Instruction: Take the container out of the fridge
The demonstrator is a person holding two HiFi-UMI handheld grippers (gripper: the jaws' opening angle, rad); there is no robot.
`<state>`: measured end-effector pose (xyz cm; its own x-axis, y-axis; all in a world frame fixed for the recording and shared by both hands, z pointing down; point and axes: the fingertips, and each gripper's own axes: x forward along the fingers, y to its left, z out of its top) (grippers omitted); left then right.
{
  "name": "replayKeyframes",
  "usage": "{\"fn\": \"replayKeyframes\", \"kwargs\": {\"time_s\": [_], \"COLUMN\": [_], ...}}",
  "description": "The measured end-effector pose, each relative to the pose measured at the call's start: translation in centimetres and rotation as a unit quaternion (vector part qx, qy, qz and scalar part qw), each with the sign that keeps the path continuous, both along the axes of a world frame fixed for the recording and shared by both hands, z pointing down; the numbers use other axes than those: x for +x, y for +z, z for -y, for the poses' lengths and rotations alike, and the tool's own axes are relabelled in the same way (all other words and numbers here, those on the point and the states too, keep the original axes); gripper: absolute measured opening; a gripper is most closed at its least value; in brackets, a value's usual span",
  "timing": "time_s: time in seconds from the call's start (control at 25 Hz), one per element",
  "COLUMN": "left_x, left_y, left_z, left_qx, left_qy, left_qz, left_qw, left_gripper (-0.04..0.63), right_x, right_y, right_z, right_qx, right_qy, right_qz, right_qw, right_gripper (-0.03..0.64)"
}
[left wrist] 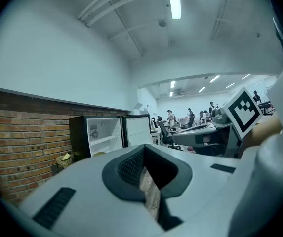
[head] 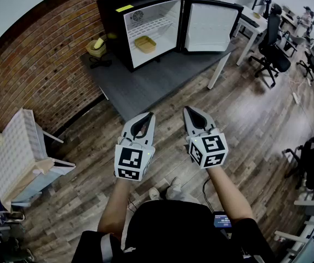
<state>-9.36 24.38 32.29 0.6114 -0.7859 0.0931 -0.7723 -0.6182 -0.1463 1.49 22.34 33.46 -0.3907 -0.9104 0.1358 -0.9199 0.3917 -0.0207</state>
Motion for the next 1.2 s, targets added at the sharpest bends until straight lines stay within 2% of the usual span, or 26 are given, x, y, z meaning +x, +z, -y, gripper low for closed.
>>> {"fn": "replayKeyframes", "kwargs": {"time_s": [0.16, 0.56, 0.84, 1.0, 1.2], "left_x": [0.7, 3.4, 6.1, 6.7, 6.5], "left_y": [-0.1, -0.2, -0.3, -0.4, -0.4], "left_z": [0.7, 3.8, 6.2, 7.1, 8.9], "left_qx": [0.001, 0.006, 0.015, 0.012, 0.013], "left_qy": [-0.004, -0.023, -0.037, -0.045, -0.061], "left_qz": [0.004, 0.01, 0.006, -0.021, -0.014], "left_qw": [1.0, 0.9997, 0.9992, 0.9987, 0.998], "left_gripper": [0.014, 0.014, 0.014, 0.014, 0.014], "right_x": [0.6, 2.5, 5.1, 6.2, 6.7], "right_y": [-0.2, -0.3, 0.4, 1.1, 1.7], "right_z": [0.4, 3.3, 5.7, 7.0, 8.7], "right_qx": [0.003, 0.008, 0.008, 0.003, -0.005], "right_qy": [-0.007, -0.04, -0.058, -0.067, -0.076], "right_qz": [0.013, 0.005, 0.005, 0.001, 0.001], "right_qw": [1.0, 0.999, 0.998, 0.998, 0.997], "right_gripper": [0.04, 0.04, 0.04, 0.04, 0.04]}}
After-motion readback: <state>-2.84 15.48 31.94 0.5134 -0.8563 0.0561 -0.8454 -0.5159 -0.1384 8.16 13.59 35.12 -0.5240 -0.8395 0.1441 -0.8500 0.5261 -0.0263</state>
